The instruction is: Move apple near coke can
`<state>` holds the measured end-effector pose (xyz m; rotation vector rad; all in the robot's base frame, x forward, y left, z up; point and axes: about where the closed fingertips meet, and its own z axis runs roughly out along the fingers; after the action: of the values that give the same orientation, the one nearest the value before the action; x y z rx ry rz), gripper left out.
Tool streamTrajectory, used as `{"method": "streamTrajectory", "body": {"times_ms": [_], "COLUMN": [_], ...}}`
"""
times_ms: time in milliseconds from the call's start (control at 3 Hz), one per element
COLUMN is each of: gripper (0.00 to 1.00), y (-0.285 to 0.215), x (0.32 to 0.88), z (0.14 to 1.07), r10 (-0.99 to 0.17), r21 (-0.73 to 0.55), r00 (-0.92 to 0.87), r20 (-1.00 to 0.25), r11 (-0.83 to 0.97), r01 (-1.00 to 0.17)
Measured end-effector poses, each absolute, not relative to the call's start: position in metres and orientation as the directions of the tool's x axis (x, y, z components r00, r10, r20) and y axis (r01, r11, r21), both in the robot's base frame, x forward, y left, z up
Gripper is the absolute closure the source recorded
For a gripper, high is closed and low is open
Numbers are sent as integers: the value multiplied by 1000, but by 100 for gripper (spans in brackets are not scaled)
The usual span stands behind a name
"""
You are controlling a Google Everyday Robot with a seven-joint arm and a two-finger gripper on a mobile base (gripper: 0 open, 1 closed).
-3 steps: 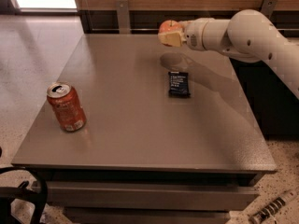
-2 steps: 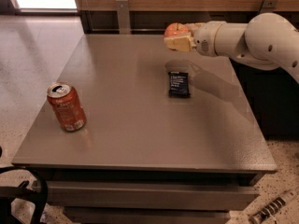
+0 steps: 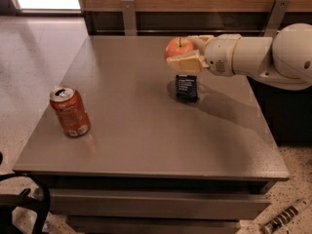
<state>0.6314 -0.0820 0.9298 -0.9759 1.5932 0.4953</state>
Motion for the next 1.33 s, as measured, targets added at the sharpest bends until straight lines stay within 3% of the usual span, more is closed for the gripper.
{"method": "streamTrajectory", "body": {"times_ms": [667, 1333], "gripper": [100, 100], "y": [-10, 37], "x": [531, 503], "z": [906, 883], "r10": [-349, -302], "r21": [-208, -212], "r00": [92, 182], "r20": [-933, -936], "r11": [311, 69], "r01": [-927, -975]}}
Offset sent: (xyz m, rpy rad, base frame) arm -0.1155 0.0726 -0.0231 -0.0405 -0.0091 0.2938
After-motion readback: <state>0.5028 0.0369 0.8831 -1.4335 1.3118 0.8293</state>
